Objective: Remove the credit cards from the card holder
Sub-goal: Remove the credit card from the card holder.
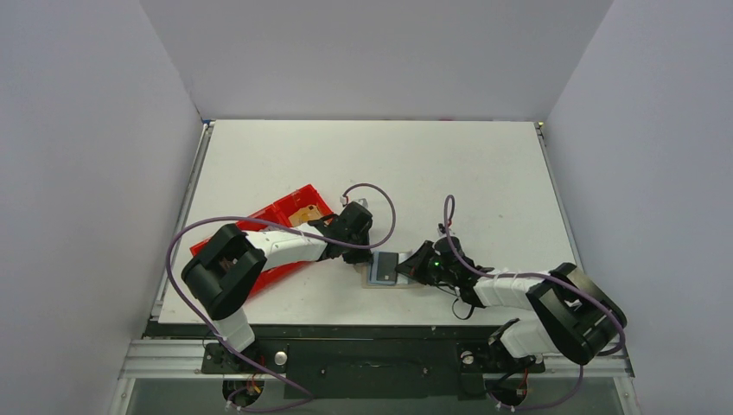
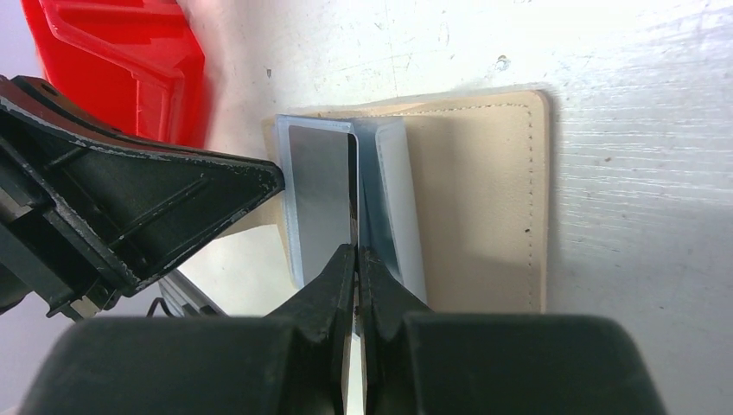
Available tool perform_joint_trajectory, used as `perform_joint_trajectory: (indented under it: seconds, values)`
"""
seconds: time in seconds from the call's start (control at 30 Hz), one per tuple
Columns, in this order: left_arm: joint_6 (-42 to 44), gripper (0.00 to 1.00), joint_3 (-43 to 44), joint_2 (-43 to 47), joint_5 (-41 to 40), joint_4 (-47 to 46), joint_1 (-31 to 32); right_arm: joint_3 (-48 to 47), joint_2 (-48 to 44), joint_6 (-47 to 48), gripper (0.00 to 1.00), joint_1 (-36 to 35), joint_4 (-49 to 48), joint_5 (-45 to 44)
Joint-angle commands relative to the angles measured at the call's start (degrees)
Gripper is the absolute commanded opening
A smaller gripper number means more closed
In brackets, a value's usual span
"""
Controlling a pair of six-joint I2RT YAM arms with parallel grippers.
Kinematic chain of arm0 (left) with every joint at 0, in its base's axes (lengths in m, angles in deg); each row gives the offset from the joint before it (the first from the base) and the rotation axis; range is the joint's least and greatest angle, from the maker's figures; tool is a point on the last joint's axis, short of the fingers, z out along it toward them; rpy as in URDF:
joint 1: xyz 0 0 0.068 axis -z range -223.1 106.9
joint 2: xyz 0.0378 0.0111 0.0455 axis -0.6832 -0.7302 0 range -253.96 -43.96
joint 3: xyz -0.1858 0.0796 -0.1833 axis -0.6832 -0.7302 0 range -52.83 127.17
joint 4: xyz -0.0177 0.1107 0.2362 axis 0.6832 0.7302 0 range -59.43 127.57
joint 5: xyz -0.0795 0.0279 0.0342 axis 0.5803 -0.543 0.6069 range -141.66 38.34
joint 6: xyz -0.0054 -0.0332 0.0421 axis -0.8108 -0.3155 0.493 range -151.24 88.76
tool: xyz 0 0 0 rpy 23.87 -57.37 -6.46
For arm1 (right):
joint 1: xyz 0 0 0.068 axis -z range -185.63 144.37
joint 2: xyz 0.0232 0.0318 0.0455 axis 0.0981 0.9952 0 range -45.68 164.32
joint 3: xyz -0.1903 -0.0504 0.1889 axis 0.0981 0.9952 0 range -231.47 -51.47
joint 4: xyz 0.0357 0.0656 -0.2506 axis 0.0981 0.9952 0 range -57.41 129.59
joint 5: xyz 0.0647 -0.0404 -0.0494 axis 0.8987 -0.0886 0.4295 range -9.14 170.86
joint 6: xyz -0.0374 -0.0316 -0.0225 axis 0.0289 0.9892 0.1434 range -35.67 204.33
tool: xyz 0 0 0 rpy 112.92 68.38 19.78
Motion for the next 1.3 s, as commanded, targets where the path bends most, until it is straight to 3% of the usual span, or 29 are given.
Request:
perform_joint_trajectory:
  seconds: [0.0, 0.4, 0.53, 0.67, 0.8, 1.03, 1.27]
  values:
    - [0.8, 0.00, -2.5, -1.4, -2.2, 4.3, 0.3, -0.1, -2.8, 2.9, 0.00, 0.4, 3.1, -3.4]
    - [0.9, 0.00, -2.6, -1.1, -2.3, 4.5, 0.2, 1.0, -2.9, 4.0, 0.01, 1.1, 3.2, -3.1]
    - [0.9, 0.00, -2.7, -1.1, -2.2, 4.3, 0.2, 1.4, -2.8, 3.5, 0.16, 1.4, 0.2, -1.1]
    - [0.9, 0.00, -2.5, -1.1, -2.1, 4.1, 0.2, 1.6, -1.4, 2.0, 0.20, 1.3, -3.7, 0.7]
    - [1.0, 0.00, -2.4, 2.1, -2.2, 4.2, 0.2, 1.9, 1.0, 0.6, 0.20, 1.3, -6.7, 1.5]
    - [1.1, 0.00, -2.1, -1.3, -2.0, 4.2, 0.2, 1.8, 3.4, -0.9, 0.11, 1.3, -10.1, 2.2]
    - [1.2, 0.00, -1.9, -1.5, -2.0, 4.3, 0.2, 1.1, 4.2, -0.9, 0.12, 1.2, -10.3, 2.5]
